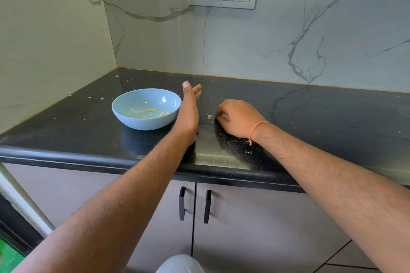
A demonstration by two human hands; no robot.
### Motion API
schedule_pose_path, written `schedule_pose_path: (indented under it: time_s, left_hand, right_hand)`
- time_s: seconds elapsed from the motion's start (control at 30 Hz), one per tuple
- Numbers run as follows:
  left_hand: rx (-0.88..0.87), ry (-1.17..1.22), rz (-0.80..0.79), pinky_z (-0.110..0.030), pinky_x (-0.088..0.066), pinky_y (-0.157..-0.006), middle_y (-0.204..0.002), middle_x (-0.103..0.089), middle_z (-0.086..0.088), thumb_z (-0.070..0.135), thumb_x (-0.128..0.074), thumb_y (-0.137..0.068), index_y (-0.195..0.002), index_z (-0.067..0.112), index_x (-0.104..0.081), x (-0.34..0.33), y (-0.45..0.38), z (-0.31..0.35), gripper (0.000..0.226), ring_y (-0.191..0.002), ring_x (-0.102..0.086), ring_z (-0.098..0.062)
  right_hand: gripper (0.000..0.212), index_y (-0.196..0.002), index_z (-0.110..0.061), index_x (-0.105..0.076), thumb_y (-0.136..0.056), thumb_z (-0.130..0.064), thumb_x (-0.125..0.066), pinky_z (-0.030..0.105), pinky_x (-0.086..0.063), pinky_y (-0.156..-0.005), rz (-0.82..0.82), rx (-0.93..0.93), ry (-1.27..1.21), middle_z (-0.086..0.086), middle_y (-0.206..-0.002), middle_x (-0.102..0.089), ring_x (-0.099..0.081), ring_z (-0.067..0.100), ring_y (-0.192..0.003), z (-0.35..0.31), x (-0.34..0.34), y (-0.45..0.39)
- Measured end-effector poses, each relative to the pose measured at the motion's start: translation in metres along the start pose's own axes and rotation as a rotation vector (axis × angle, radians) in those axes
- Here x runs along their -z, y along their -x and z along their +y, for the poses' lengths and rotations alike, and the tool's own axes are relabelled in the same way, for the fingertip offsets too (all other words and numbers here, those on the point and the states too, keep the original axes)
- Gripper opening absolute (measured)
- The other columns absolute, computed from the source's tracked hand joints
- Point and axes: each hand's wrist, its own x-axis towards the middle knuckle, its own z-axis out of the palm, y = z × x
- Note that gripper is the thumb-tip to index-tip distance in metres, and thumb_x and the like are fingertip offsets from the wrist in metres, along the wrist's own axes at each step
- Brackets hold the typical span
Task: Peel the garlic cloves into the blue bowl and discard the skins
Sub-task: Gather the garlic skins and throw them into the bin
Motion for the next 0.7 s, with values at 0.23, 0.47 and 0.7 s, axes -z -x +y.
schedule_pose_path:
  time_s: [0.23,0.47,0.7]
  left_hand:
    - [-0.006,-0.061,-0.073,-0.036,-0.014,-0.119,-0.167,-0.039,0.006,0.072,-0.007,-0.104,-0.157,0.031,-0.044,-0.002,-0.002,-0.005,0.076,-0.157,-0.024,-0.012]
    - [-0.006,-0.09,-0.075,-0.034,-0.017,-0.111,-0.165,-0.041,0.005,0.071,-0.006,-0.105,-0.155,0.031,-0.047,-0.003,-0.002,-0.006,0.076,-0.155,-0.027,-0.014]
    - [-0.027,-0.114,-0.048,-0.037,-0.019,-0.121,-0.16,-0.049,0.004,0.068,-0.006,-0.106,-0.15,0.03,-0.052,-0.003,-0.003,-0.006,0.074,-0.139,-0.039,-0.005]
  right_hand:
    - [0.041,-0.136,-0.03,-0.063,-0.104,-0.053,-0.05,0.033,-0.047,-0.107,-0.026,0.04,-0.191,-0.012,-0.137,-0.064,-0.058,0.008,-0.126,0.043,0.024,0.046]
    - [0.081,-0.159,-0.051,-0.019,-0.091,-0.077,-0.054,0.033,-0.025,-0.122,-0.173,0.171,-0.217,-0.022,-0.167,-0.025,-0.023,0.004,-0.154,0.072,0.007,0.058]
    - [0.039,-0.119,-0.033,-0.066,-0.096,-0.063,-0.057,0.041,-0.05,-0.096,0.021,0.259,-0.185,-0.013,-0.116,-0.061,-0.057,0.012,-0.109,0.057,-0.014,0.015]
